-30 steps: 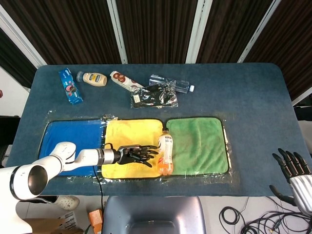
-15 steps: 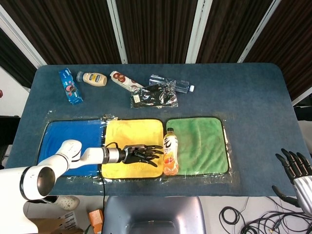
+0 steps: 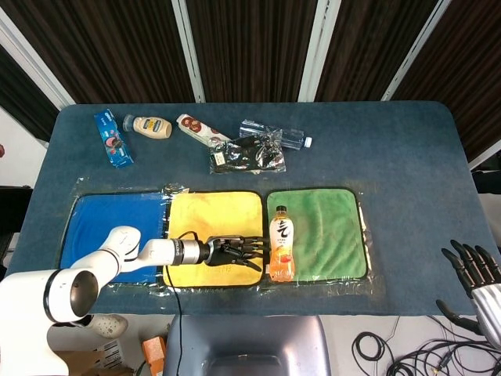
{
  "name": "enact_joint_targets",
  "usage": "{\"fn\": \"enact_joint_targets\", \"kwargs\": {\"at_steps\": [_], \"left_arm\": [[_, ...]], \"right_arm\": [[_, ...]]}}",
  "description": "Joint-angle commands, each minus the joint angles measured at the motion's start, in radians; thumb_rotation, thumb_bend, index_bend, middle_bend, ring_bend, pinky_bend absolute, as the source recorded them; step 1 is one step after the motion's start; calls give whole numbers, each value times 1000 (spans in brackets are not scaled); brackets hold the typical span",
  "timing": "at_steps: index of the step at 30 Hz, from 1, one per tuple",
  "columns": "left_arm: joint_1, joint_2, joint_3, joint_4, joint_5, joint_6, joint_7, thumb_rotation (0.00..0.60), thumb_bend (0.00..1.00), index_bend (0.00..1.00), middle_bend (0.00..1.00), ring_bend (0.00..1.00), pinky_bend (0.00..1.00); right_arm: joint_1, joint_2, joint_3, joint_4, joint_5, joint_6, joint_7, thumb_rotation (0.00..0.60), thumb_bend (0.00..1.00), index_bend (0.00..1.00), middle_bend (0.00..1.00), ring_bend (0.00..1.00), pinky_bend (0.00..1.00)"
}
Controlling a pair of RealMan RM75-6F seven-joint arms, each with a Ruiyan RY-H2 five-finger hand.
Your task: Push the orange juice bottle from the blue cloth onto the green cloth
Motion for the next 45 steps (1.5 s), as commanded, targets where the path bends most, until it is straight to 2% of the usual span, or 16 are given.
{"fn": "enact_joint_targets", "kwargs": {"at_steps": [1,20,26,33,40,45], "left_arm": [[-5,-12,0,8,7,7,-6,600,491,0,47,27,234],[-36,-87,-58,18,-34,-49,31,600,491,0,36,12,225],[-51,-90,-86,5,-46,-54,56,600,491,0,36,12,222],[-56,-104,-96,6,-48,-60,80,600,491,0,36,12,220],[-45,-94,-127,-28,-65,-48,182,600,494,0,37,9,201],[-33,-71,-171,-83,-126,-107,321,600,495,0,48,11,181]], "right_arm": [[-2,1,-1,2,-2,5,4,600,189,0,0,0,0],[-14,6,-13,35,-39,53,57,600,189,0,0,0,0],[-17,9,-9,42,-31,64,79,600,189,0,0,0,0],[-18,9,-10,48,-31,66,88,600,189,0,0,0,0],[-18,9,-9,48,-31,67,89,600,189,0,0,0,0],[-24,9,-12,56,-40,83,98,600,189,0,0,0,0]]}}
